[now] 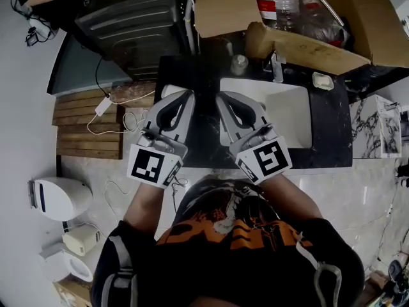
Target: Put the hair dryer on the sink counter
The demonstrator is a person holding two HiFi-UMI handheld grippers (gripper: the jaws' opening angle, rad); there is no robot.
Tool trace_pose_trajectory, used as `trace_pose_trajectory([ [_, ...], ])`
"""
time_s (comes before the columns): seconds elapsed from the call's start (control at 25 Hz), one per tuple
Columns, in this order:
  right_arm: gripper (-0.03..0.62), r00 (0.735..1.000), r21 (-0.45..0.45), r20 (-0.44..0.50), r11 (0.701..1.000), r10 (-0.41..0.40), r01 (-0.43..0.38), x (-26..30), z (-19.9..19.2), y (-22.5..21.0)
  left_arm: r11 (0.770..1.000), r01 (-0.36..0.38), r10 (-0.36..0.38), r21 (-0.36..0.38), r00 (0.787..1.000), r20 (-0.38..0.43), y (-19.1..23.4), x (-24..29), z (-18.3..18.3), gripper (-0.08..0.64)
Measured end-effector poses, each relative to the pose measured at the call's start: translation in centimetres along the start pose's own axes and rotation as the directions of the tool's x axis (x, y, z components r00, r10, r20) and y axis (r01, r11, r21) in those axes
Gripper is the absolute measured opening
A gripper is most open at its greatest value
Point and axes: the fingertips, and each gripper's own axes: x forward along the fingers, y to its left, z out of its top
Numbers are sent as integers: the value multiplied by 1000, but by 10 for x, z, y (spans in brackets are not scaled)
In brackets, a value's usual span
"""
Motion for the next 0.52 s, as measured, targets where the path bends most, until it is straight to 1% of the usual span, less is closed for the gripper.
trace_pose_trajectory([
  [0.12,14,1000,1,-6,1000,-10,10,6,-2,-1,1000,7,-7,-17,1000,-1,6,2,-2,23],
  [0.52,12,999,0,-9,999,-39,39,28,-8,-1,1000,22,-23,-19,1000,-20,33,8,-13,23],
])
